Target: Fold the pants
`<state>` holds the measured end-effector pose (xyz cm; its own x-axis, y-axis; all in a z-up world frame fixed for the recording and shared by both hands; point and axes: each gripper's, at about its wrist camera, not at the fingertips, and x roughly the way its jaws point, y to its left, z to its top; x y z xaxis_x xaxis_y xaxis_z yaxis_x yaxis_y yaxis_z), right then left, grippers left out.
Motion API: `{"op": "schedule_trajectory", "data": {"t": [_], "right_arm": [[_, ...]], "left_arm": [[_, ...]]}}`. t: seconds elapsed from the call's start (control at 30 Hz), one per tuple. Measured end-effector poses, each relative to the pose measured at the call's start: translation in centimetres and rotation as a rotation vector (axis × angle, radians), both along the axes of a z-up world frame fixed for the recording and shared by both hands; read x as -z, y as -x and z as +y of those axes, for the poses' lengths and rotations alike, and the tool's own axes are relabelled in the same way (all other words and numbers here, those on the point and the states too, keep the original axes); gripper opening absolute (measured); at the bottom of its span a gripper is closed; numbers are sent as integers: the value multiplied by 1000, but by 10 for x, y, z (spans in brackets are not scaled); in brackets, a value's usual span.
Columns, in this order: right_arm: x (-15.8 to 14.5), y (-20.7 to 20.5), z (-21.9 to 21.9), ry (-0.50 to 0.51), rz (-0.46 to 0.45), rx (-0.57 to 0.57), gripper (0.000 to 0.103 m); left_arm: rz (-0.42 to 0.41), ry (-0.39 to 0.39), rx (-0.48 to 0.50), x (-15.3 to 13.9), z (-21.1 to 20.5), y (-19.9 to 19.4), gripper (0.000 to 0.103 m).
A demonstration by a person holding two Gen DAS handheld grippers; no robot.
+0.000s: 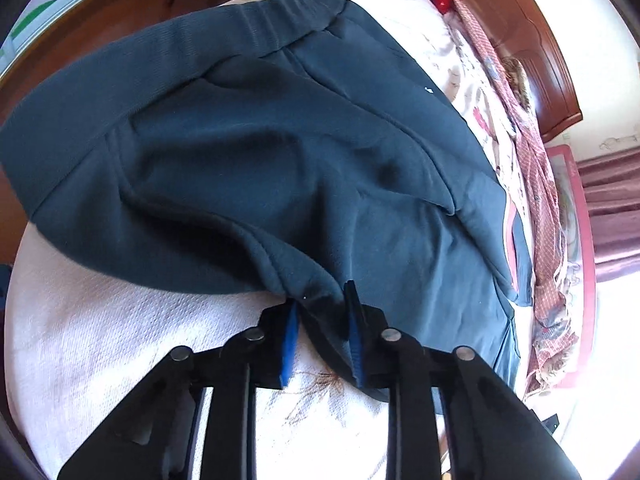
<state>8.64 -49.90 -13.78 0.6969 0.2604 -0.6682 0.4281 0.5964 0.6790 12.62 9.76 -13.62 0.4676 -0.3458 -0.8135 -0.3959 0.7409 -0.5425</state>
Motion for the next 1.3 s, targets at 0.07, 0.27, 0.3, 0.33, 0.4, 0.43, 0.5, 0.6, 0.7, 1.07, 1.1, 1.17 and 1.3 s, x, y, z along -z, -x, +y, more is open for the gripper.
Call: {"op": "schedule_trajectory", "data": {"t": [0.07, 0.27, 0.3, 0.33, 0.4, 0.43, 0.5, 0.6, 0.7, 1.07, 1.1, 1.17, 1.3], "right_arm": [[-2, 2, -1, -6, -8, 0, 7], [-15, 20, 0, 46, -36, -8, 7], [-19, 23, 1, 63, -38, -7, 6], [-23, 27, 1, 78, -41, -7, 6], [-30, 36, 2, 108, -36, -5, 6], [-32, 40, 3, 123, -35, -8, 6], [-38, 51, 2, 123, -41, -9, 6], [-49, 70, 3, 133, -50, -29, 6], [-55, 92, 6, 143, -51, -58, 6], [10, 142, 10, 197, 59, -110, 13], [19, 142, 7, 170, 95, -97, 22], [20, 150, 1, 115, 113, -75, 24], [-22, 177, -8, 222, 87, -40, 34]], "left_arm": [[2, 3, -12, -1, 0, 5, 14], [-34, -61, -31, -19, -7, 28, 9], [-39, -76, -34, -24, -7, 31, 9], [-45, -84, -39, -28, -8, 34, 9], [-78, -115, -51, -44, -11, 44, 9], [-97, -140, -49, -53, -13, 48, 9], [-135, -160, -55, -71, -12, 61, 9], [-173, -192, -54, -92, -9, 83, 9], [-185, -228, -58, -102, -5, 107, 9], [-156, -420, -22, -48, -20, 152, 18], [-133, -443, -1, -41, -22, 148, 18], [-128, -455, 48, -46, -26, 150, 21], [-145, -562, 94, -77, -24, 172, 52]]}}
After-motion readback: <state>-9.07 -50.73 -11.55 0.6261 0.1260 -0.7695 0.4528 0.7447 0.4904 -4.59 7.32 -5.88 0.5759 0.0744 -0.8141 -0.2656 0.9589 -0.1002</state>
